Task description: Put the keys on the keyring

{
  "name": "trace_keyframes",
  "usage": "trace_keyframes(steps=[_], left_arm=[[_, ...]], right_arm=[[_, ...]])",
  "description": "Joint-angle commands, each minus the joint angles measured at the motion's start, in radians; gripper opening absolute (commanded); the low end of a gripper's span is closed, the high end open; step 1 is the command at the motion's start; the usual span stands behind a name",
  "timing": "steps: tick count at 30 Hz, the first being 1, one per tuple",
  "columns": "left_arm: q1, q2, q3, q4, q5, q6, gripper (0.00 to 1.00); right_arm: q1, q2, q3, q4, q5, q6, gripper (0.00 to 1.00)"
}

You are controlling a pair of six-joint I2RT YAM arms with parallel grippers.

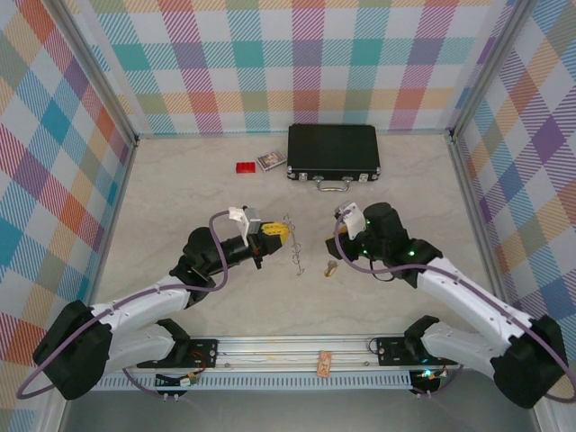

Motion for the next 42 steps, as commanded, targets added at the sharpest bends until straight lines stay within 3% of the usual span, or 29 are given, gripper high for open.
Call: trace_keyframes(steps=[1, 6, 10, 15, 19, 29, 42], left_arm=[[0.009, 0.021, 0.008, 0.127, 0.044, -0.022, 0.0], [0.009, 0.056, 0.052, 0.117, 0.088, -0.036, 0.0], [0.007, 0.046, 0.157, -0.142, 0.137, 0.055, 0.0], [0.003, -0.002, 0.271, -0.464, 0.116, 0.203, 0.0], [-0.005, -0.031, 0.366, -0.734, 0.068, 0.326, 0.0], [-0.066, -0.035, 0.553, -1.163, -0.096, 0.575, 0.0], [-0.109, -0.023, 0.609, -1.277, -0.124, 0.691, 0.0]], right_arm=[[-0.006, -0.066, -0.024, 0.117, -0.066, -0.004, 0.33], [-0.006, -0.149, -0.032, 0.195, -0.163, -0.04, 0.32], [-0.006, -0.155, 0.007, 0.168, -0.215, -0.122, 0.32], [-0.005, -0.114, 0.046, 0.115, -0.309, -0.231, 0.32], [-0.006, -0.097, 0.051, 0.149, -0.347, -0.213, 0.32], [0.002, -0.071, 0.073, 0.226, -0.389, -0.236, 0.29], [0.073, -0.007, 0.068, 0.295, -0.4, -0.397, 0.26]])
